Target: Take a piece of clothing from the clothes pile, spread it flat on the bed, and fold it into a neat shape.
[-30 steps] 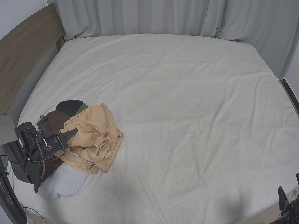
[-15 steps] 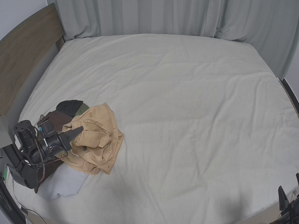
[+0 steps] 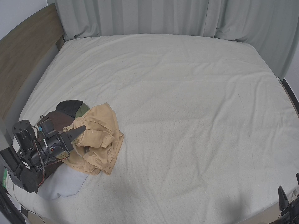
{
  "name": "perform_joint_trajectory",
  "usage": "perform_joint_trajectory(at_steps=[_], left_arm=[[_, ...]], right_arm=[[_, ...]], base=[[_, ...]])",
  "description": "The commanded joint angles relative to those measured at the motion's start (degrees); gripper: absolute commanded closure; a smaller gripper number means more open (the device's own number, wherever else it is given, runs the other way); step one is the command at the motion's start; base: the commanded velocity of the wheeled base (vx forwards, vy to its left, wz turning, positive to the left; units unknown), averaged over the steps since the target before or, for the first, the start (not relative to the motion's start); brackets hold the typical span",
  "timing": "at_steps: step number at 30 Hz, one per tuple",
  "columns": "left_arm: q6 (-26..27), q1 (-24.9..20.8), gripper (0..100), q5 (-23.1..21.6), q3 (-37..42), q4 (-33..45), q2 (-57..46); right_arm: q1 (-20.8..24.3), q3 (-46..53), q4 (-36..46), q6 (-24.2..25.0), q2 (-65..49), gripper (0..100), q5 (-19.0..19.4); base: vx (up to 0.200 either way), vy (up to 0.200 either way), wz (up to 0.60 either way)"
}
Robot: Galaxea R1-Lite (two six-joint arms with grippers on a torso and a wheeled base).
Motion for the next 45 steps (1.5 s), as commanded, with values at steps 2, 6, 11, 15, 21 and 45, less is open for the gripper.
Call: perform_joint_trajectory(at_steps=[2, 6, 11, 15, 21, 45], left_arm=[[-4.62, -1.89, 100, 4.67, 1.01, -0.18, -1.76], [-14.29, -3.91, 100, 6.52, 2.24, -0.1, -7.3], [-23.7, -6.64, 100, 11.97, 2.77, -0.1, -11.96], [-28.53, -8.75, 100, 16.8, 3.12, -0.1, -13.98], [-34.6, -12.7, 100, 24.45, 2.95, -0.1, -17.05], [-38.55, -28.7, 100, 38.51, -3.47, 1.57, -27.6]], right_arm=[[0.01, 1.01, -0.02, -0.03, -0.93, 0, 0.01], [0.01, 1.01, -0.02, -0.03, -0.93, 0, 0.01], [0.01, 1.01, -0.02, -0.03, -0.93, 0, 0.01], [0.01, 1.01, -0.02, -0.03, -0.93, 0, 0.01], [0.01, 1.01, -0.02, -0.03, -0.93, 0, 0.01], [0.01, 1.01, -0.02, -0.03, -0.93, 0, 0.01]], base=[[0.0, 0.0, 0.0], [0.0, 0.0, 0.0], [0.0, 0.0, 0.0], [0.0, 0.0, 0.0], [0.0, 0.0, 0.0], [0.0, 0.0, 0.0]])
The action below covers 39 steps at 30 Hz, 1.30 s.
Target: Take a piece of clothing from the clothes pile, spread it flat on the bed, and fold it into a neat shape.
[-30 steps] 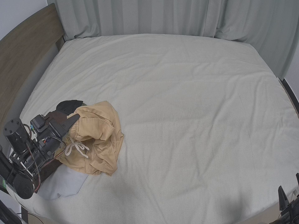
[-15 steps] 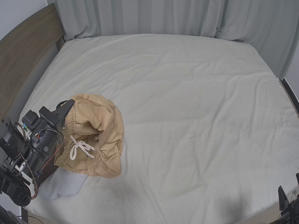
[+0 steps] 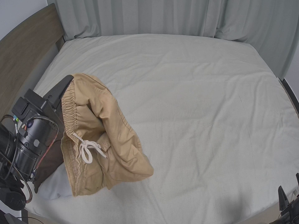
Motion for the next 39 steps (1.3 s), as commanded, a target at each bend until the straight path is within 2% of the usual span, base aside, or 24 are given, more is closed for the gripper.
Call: perform_joint_trajectory(at_steps=[1, 11, 17, 23, 24, 25, 29, 33, 37, 39], left_arm=[[-0.55, -0.92, 100, -0.01, -0.88, 1.63, -2.9], [0.94, -0.48, 100, -3.0, 7.2, 2.16, 3.34], [6.83, -1.63, 100, -4.76, 5.18, 1.11, 13.79], [8.32, -12.0, 100, -5.2, -3.25, -0.56, 25.48], [8.32, -12.0, 100, -5.2, -3.25, -0.56, 25.48], [8.24, -15.51, 100, -5.64, -6.77, -0.56, 29.26], [8.06, -21.49, 100, -6.87, -16.53, -0.56, 35.42], [7.36, -27.64, 100, -9.85, -25.05, 0.05, 36.56], [4.72, -32.83, 100, -13.11, -30.33, 0.49, 34.1], [3.14, -33.27, 100, -14.07, -31.38, 0.49, 32.25]], right_arm=[[0.01, 1.01, -0.02, -0.03, -0.93, 0, 0.1], [0.01, 1.01, -0.02, -0.03, -0.93, 0, 0.01], [0.01, 1.01, -0.02, -0.03, -0.93, 0, 0.01], [0.01, 1.01, -0.02, -0.03, -0.93, 0, 0.01], [0.01, 1.01, -0.02, -0.03, -0.93, 0, 0.01], [0.01, 1.01, -0.02, -0.03, -0.93, 0, 0.01], [0.01, 1.01, -0.02, -0.03, -0.93, 0, 0.01], [0.01, 1.01, -0.02, -0.03, -0.93, 0, 0.01], [0.01, 1.01, -0.02, -0.03, -0.93, 0, 0.01], [0.01, 1.01, -0.02, -0.03, -0.93, 0, 0.01]], base=[[0.0, 0.0, 0.0], [0.0, 0.0, 0.0], [0.0, 0.0, 0.0], [0.0, 0.0, 0.0], [0.0, 0.0, 0.0], [0.0, 0.0, 0.0], [0.0, 0.0, 0.0], [0.0, 0.0, 0.0], [0.0, 0.0, 0.0], [0.0, 0.0, 0.0]])
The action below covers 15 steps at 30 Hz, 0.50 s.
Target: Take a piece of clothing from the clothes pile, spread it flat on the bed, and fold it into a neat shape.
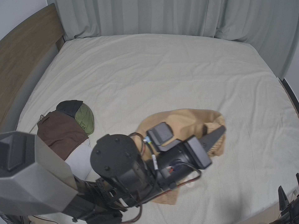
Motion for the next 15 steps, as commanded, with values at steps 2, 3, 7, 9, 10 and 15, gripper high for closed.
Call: perform_joint_trajectory(at_steps=[2, 3, 7, 9, 10, 15], left_arm=[[-8.37, -5.57, 100, -6.11, -8.97, 1.12, -6.4], [-10.83, -5.31, 100, -6.81, -9.93, 2.0, -8.86], [-15.14, -3.64, 100, -7.07, -11.25, 7.28, -14.58], [-14.96, -1.09, 100, -6.9, -10.11, 8.24, -14.49], [-14.88, 0.67, 100, -7.07, -9.32, 8.51, -14.31], [-13.38, 11.13, 100, -7.25, -6.59, 8.16, -12.38]], right_arm=[[0.01, 1.01, -0.02, -0.02, -0.93, 0, 0.01], [0.01, 1.01, -0.02, -0.02, -0.93, 0, 0.01], [0.01, 1.01, -0.02, -0.02, -0.93, 0, 0.01], [0.01, 1.01, -0.02, -0.02, -0.93, 0, 0.01], [0.01, 1.01, -0.02, -0.02, -0.93, 0, 0.01], [0.01, 1.01, -0.02, -0.02, -0.93, 0, 0.01]], base=[[0.0, 0.0, 0.0], [0.0, 0.0, 0.0], [0.0, 0.0, 0.0], [0.0, 0.0, 0.0], [0.0, 0.0, 0.0], [0.0, 0.0, 0.0]])
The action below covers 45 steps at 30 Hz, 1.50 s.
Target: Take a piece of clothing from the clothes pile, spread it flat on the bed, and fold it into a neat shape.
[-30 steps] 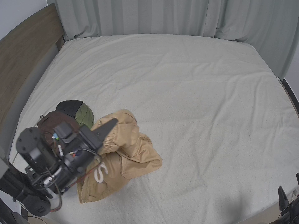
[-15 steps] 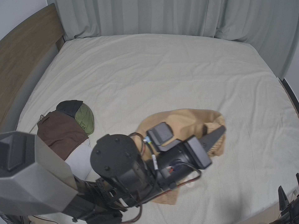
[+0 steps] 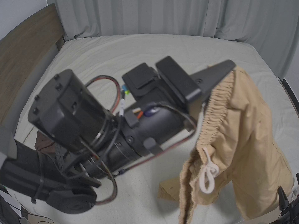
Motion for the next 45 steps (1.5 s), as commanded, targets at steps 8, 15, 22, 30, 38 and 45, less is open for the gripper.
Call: perform_joint_trajectory(at_steps=[8, 15, 22, 30, 38, 45], left_arm=[[18.24, 17.29, 100, -1.11, 14.06, -8.19, 10.52], [26.94, 20.54, 100, -1.2, 20.65, -8.54, 14.13], [28.7, 24.41, 100, -0.41, 23.02, -8.63, 13.43], [35.29, 30.03, 100, 2.23, 25.22, -8.71, 13.07], [41.18, 35.75, 100, 2.67, 24.52, -8.71, 13.86], [44.08, 39.44, 100, 2.67, 23.81, -8.71, 17.2]], right_arm=[[0.01, 1.01, -0.02, -0.02, -0.93, 0, 0.01], [0.01, 1.01, -0.02, -0.02, -0.93, 0, 0.01], [0.01, 1.01, -0.02, -0.02, -0.93, 0, 0.01], [0.01, 1.01, -0.02, -0.02, -0.93, 0, 0.01], [0.01, 1.01, -0.02, -0.28, -0.93, 0, 0.01], [0.01, 1.01, 0.07, -0.55, -0.93, 0, 0.1]], base=[[0.0, 0.0, 0.0], [0.0, 0.0, 0.0], [0.0, 0.0, 0.0], [0.0, 0.0, 0.0], [0.0, 0.0, 0.0], [0.0, 0.0, 0.0]])
